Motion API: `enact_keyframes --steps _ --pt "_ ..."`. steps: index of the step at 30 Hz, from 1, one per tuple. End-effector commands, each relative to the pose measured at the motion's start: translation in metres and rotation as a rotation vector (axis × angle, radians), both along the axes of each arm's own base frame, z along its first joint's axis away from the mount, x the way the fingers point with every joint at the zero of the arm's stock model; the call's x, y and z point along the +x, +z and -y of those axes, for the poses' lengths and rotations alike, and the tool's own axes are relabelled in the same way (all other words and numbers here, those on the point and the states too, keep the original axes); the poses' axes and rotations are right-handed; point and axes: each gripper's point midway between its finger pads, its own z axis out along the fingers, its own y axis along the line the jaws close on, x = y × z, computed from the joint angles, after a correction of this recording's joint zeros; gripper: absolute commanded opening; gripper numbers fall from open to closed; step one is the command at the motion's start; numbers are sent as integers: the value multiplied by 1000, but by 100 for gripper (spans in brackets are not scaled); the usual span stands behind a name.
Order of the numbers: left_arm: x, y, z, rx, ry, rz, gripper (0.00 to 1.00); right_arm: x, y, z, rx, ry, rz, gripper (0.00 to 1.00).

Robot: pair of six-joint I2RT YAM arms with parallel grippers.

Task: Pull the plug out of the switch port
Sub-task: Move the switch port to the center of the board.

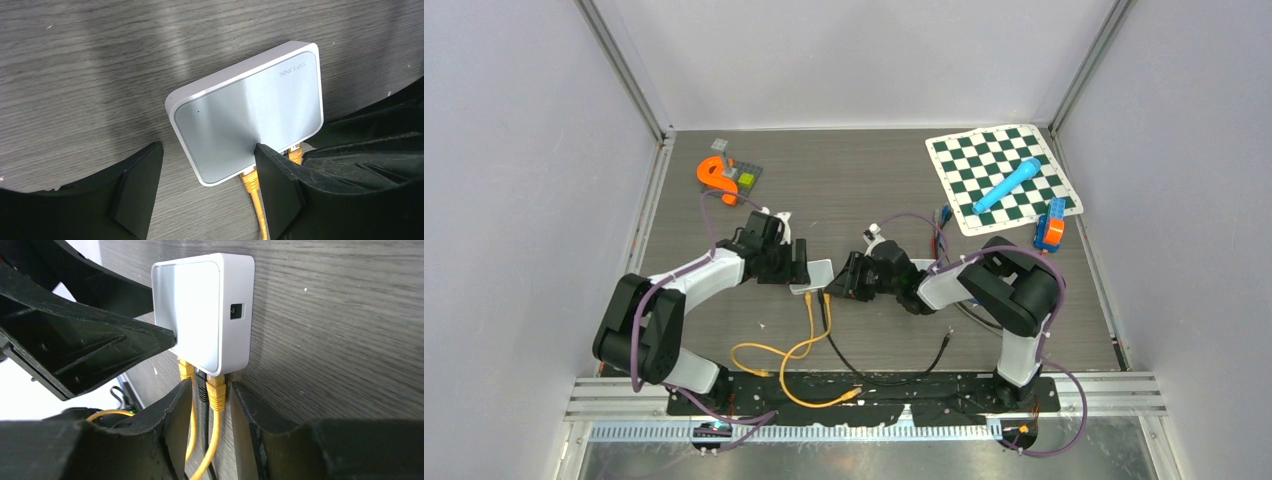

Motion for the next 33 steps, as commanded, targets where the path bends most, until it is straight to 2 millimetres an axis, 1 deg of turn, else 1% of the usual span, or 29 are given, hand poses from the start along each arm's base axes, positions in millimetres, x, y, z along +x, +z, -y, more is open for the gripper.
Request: enact_keyframes --steps 1,5,9,14,18,20,21,22,25,26,28,30,31,32,33 --pt "8 2 8 -43 14 19 69 8 2 -5 87 -94 -59 42" --pt "5 -3 6 -38 31 4 68 5 -11 0 75 -146 -100 42" --pt "3 -5 6 -42 43 -8 67 3 -19 4 81 -182 -125 41" --pt "1 -10 5 -38 58 -25 65 -3 -22 2 84 -195 -127 37" --pt "0 -11 4 -36 60 -30 65 -11 -23 6 55 -230 -124 39" --pt "0 -11 4 -37 61 -31 64 -13 -22 3 70 -243 -139 39" --pt "-1 -11 4 -38 62 -32 64 -13 -25 3 69 -248 -148 39" --pt "-2 -12 4 -38 62 -34 63 -11 -24 2 84 -261 -158 39" --pt "-3 -13 3 -35 63 -36 63 -10 -30 4 93 -302 -179 39" --pt "-4 -13 3 -34 63 -39 63 -5 -33 9 83 -341 -171 39" --pt "-5 -14 3 -38 62 -39 62 -2 -38 13 64 -371 -163 39" --pt "-5 -15 4 -45 62 -41 61 0 -41 14 43 -377 -154 37" --pt "-6 -15 5 -49 60 -42 61 0 -45 16 18 -378 -158 36" --pt "-5 -14 5 -51 60 -42 61 2 -44 13 10 -371 -147 35" --pt "-6 -14 5 -53 58 -43 61 1 -49 14 -17 -368 -153 32"
